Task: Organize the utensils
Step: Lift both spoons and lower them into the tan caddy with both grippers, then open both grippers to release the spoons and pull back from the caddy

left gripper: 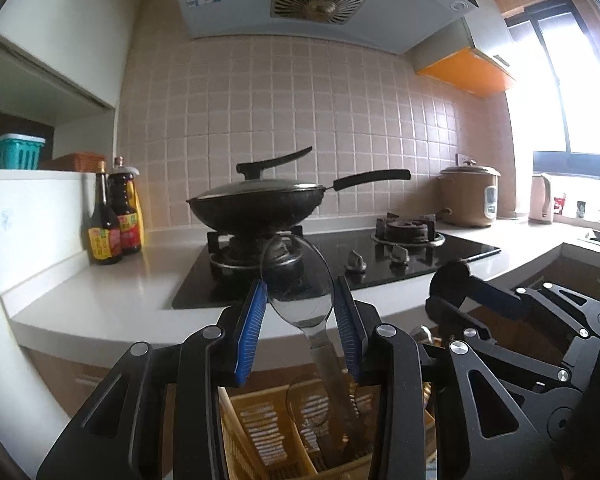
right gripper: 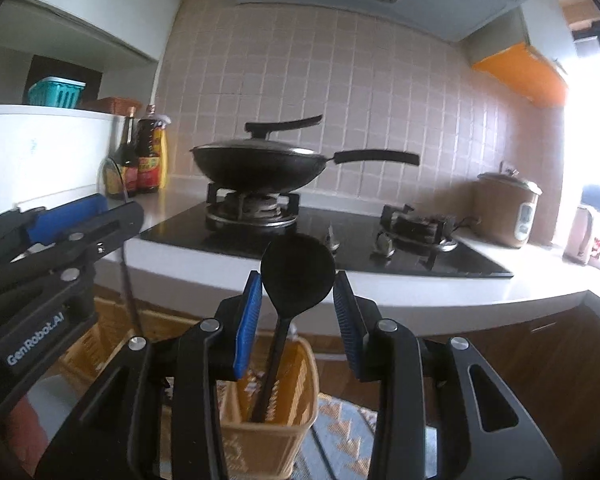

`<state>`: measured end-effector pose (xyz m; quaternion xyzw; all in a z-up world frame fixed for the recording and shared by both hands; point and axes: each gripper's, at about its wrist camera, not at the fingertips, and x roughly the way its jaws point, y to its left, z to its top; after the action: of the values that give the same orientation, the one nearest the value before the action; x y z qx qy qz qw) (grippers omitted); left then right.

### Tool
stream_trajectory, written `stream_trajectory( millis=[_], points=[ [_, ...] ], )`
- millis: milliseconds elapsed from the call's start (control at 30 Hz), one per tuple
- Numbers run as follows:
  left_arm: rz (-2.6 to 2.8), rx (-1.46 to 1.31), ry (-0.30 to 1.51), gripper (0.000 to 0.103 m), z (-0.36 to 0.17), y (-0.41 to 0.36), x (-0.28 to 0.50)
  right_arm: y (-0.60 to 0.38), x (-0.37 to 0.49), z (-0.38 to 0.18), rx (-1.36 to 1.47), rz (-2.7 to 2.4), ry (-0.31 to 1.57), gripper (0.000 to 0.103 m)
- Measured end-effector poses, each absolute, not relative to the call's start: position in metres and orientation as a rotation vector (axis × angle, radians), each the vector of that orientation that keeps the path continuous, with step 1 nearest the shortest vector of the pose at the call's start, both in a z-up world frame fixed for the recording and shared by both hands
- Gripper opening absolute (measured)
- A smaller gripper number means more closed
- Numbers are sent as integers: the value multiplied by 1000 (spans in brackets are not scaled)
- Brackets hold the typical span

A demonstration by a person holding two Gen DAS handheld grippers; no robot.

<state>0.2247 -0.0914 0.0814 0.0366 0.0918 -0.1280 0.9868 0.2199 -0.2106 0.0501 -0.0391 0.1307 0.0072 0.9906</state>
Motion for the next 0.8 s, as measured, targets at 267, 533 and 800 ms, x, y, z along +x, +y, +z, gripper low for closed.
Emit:
stream_trajectory(
  millis=[267, 533, 800],
  points=[
    [-269, 39, 171, 38, 105, -68, 193, -235, 190, 74, 26, 38, 283, 57],
    [-312, -20, 176, 42, 143, -46, 146, -244, 152, 110, 46, 84, 352, 57],
    [-367, -54, 327, 42, 136, -29, 114, -248, 118, 124, 8, 116, 506, 57]
  ],
)
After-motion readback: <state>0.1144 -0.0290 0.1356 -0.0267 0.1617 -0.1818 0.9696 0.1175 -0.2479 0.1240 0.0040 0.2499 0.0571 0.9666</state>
